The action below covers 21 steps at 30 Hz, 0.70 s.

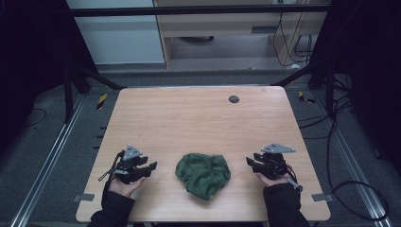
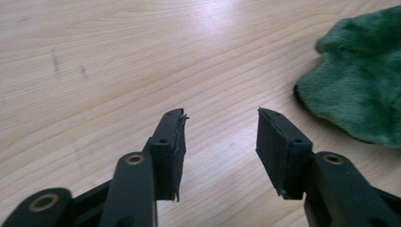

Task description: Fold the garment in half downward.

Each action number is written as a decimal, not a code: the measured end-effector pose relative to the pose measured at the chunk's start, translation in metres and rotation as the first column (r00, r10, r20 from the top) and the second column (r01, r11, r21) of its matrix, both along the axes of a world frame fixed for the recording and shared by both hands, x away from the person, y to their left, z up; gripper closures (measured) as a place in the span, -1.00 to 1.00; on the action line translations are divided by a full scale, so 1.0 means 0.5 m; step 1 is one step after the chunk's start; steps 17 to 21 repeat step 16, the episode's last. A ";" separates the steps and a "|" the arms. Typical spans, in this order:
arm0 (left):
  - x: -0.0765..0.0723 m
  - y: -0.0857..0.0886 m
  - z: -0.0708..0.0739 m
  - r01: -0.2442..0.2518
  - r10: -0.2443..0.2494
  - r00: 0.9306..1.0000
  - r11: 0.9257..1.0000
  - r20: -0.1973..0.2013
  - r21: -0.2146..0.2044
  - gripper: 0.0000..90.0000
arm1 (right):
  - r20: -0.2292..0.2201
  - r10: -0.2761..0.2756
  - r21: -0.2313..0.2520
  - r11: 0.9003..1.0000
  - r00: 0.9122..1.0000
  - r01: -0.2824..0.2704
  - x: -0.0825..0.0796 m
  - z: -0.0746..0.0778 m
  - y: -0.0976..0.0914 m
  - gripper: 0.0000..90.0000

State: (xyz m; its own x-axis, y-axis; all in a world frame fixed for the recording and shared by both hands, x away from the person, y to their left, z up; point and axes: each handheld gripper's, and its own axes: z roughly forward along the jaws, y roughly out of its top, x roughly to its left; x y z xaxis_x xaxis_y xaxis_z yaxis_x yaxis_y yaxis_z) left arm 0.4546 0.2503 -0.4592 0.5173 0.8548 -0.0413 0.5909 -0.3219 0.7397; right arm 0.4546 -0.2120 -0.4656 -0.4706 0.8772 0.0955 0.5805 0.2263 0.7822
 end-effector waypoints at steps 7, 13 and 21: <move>0.011 0.038 -0.005 -0.039 0.038 0.999 0.999 0.008 0.011 -0.01 | 0.005 -0.050 -0.005 0.999 0.999 0.050 0.006 -0.006 -0.028 0.15; 0.017 0.055 -0.013 -0.072 0.072 0.997 0.997 0.014 0.026 -0.14 | 0.015 -0.093 -0.017 0.995 0.996 0.093 0.011 -0.012 -0.047 -0.06; 0.018 0.057 -0.013 -0.079 0.078 0.997 0.996 0.023 0.030 -0.20 | 0.023 -0.113 -0.022 0.993 0.993 0.113 0.013 -0.014 -0.054 -0.17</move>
